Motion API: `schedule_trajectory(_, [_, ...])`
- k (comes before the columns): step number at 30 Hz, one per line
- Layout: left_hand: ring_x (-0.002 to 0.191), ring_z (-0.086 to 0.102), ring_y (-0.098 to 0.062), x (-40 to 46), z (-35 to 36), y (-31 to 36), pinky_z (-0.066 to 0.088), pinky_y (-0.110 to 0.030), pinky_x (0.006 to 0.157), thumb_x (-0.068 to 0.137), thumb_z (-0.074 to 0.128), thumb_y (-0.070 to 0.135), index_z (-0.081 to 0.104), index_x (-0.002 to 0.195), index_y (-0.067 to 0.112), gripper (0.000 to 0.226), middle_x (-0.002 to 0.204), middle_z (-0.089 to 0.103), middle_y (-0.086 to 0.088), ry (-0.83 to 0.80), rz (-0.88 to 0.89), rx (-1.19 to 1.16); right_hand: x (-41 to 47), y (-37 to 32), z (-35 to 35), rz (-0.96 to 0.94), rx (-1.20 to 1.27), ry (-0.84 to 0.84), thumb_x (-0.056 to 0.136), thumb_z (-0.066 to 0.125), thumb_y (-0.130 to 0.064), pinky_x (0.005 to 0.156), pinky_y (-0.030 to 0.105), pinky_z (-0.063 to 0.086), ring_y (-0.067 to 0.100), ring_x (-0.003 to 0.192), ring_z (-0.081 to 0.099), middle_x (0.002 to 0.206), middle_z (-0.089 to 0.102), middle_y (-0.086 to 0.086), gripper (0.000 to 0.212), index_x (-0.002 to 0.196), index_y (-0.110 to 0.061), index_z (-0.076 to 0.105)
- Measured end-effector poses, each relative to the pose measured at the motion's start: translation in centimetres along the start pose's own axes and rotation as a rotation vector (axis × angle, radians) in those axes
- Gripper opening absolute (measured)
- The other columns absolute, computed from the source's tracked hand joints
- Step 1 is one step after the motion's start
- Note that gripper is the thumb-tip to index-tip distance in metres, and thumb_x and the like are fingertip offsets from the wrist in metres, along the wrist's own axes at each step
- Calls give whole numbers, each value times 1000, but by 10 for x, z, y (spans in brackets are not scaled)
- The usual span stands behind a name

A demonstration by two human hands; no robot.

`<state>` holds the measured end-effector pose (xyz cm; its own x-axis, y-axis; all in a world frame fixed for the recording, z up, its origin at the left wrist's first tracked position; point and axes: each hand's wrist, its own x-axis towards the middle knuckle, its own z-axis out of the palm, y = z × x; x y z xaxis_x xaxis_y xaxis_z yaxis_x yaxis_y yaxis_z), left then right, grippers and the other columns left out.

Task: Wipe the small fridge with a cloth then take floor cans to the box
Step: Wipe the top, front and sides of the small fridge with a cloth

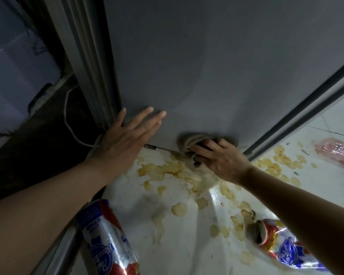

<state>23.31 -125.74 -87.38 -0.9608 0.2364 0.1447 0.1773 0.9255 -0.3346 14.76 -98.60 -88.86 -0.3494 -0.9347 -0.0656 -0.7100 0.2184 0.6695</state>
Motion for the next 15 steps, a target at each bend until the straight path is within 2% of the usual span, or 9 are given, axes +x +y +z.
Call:
schedule_trajectory(2, [146, -4, -19, 0, -1, 4, 11, -54, 112, 81, 52, 6, 2, 149, 16, 85, 150, -30, 4, -12, -22, 6, -34, 8, 11, 16, 21, -44, 62, 65, -18, 83, 42, 53, 31, 114, 54, 133, 57, -1, 50, 111, -28, 70])
schedule_trajectory(4, [145, -5, -20, 0, -2, 9, 8, -54, 112, 82, 52, 5, 2, 149, 15, 84, 149, -32, 3, -26, -37, -2, -60, 11, 20, 29, 37, -112, 55, 73, -14, 87, 48, 49, 34, 114, 47, 129, 59, 2, 49, 104, -24, 74])
schedule_trajectory(6, [146, -4, -20, 0, -4, 13, 8, -54, 112, 81, 53, 4, 6, 149, 13, 84, 150, -29, 1, -23, -44, -9, -64, 9, 20, 36, 40, -202, 55, 78, -15, 92, 48, 44, 34, 115, 40, 133, 56, 1, 54, 107, -27, 72])
schedule_trajectory(8, [146, -4, -20, 0, -7, 15, 9, -53, 113, 80, 55, 4, 8, 149, 12, 84, 150, -28, -1, -16, -39, -18, -47, -1, 15, 9, 44, -253, 66, 78, -24, 101, 44, 39, 32, 123, 29, 148, 36, -2, 69, 129, -39, 53])
schedule_trajectory(10, [146, -5, -20, 0, -7, 14, 8, -54, 113, 81, 55, 3, 9, 149, 10, 83, 150, -28, -1, -22, -36, -36, -20, -13, 14, -19, 89, -256, 79, 66, -17, 107, 44, 33, 33, 131, 22, 156, 11, 2, 79, 144, -37, 26])
schedule_trajectory(12, [145, -8, -20, 0, -7, 13, 6, -53, 113, 83, 52, 6, 5, 149, 10, 80, 148, -34, 0, -44, -28, -42, 15, -26, 5, -31, 173, -195, 80, 62, -14, 104, 41, 35, 32, 129, 28, 157, 12, 4, 78, 144, -31, 22])
schedule_trajectory(15, [144, -12, -19, 0, -5, 9, 3, -53, 112, 89, 43, 13, -2, 149, 11, 75, 142, -43, 1, -50, -7, -34, 60, -43, -8, -62, 237, -163, 85, 56, -22, 101, 39, 32, 30, 126, 28, 156, 19, 5, 70, 143, -30, 19])
